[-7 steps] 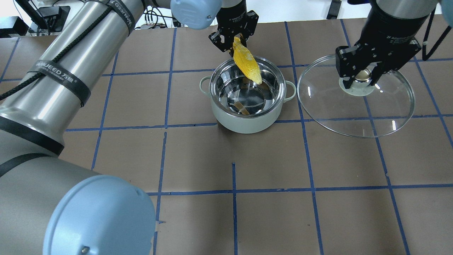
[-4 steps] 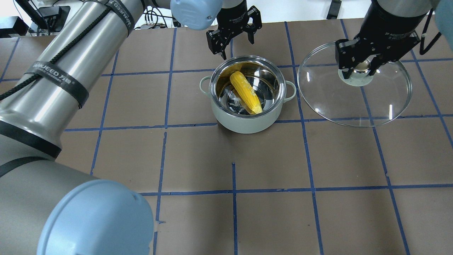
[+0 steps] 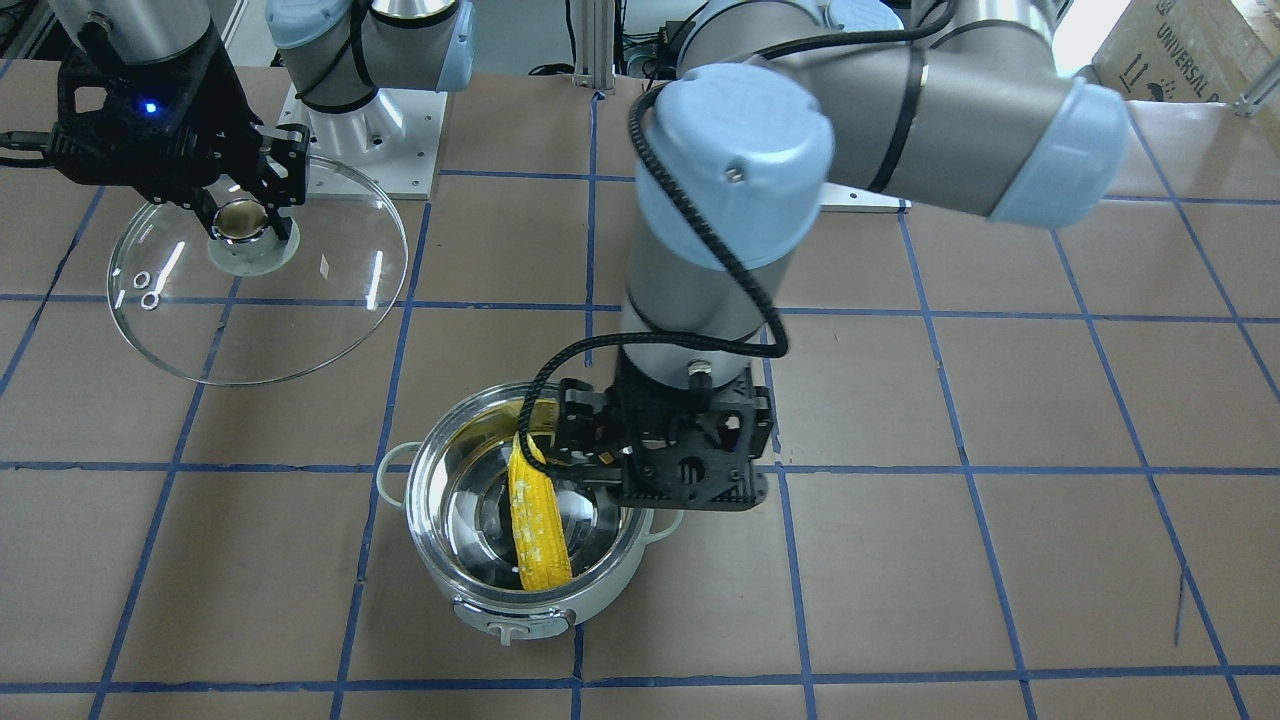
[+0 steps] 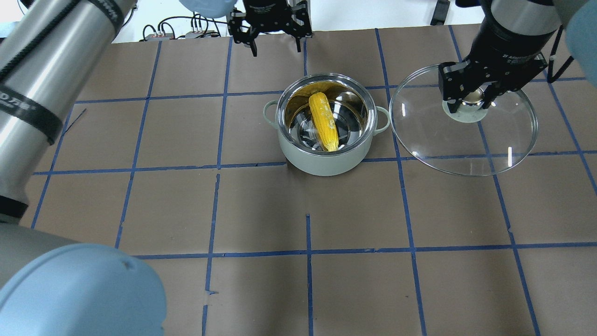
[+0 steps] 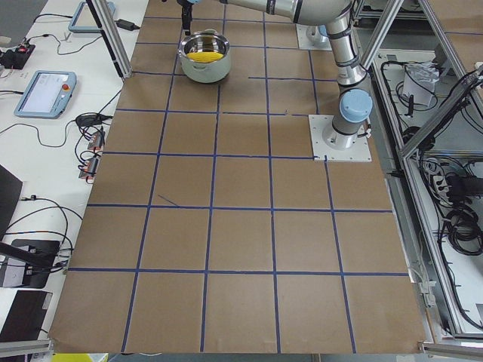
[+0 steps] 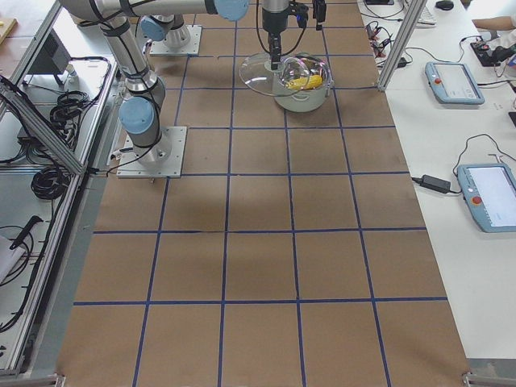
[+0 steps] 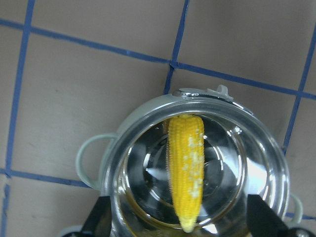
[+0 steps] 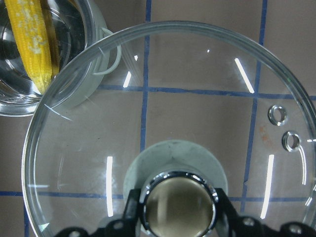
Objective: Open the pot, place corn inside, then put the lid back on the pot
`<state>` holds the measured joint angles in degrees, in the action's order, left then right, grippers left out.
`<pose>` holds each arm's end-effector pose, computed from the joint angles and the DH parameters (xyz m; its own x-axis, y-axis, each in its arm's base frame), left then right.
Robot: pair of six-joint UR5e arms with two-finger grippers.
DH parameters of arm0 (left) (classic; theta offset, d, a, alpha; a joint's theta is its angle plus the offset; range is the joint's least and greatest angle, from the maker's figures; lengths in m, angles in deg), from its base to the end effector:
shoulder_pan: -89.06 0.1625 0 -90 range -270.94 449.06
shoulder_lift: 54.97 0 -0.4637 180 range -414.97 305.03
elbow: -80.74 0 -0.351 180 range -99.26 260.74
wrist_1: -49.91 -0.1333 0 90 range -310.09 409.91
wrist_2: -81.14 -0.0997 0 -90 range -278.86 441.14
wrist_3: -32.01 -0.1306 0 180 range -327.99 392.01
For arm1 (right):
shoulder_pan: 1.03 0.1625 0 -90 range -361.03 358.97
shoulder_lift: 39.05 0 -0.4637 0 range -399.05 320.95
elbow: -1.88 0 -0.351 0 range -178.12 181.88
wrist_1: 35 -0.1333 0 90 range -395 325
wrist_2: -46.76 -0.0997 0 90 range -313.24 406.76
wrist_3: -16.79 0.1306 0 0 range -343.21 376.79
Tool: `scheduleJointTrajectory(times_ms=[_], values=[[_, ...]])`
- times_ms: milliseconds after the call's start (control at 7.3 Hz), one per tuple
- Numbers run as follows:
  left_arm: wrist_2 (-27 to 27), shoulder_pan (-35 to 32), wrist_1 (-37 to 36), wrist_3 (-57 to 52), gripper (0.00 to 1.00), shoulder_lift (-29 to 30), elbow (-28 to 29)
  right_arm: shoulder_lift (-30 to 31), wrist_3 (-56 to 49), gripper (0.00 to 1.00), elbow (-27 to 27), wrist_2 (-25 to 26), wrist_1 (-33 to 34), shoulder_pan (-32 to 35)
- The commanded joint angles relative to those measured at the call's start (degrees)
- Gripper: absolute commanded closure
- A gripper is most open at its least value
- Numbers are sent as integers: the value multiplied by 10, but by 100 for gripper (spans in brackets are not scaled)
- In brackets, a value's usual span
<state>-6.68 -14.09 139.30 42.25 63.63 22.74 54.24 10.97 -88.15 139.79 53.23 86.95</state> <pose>-0.2896 -0.6316 0.4672 -0.9973 0.0536 0.0498 0.0505 0.9968 -0.0621 0.1113 -0.4311 0.5176 -0.9964 -0.0649 0.0552 -0.0661 0.9976 -0.0205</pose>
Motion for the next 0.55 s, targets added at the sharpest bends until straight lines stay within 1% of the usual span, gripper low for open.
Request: scheduleJointTrajectory(times_ms=[0, 137, 274, 411], values=[[5, 57, 32, -92, 5, -108, -100, 2, -1, 71, -3, 0, -1, 0], [6, 71, 24, -93, 4, -172, -188, 2, 6, 70, -2, 0, -1, 0], [8, 95, 20, -95, 0, -240, -261, -4, 23, 70, -2, -1, 8, 10], [6, 133, 25, -117, 0, -299, -301, -26, 63, 70, -3, 0, 38, 41]])
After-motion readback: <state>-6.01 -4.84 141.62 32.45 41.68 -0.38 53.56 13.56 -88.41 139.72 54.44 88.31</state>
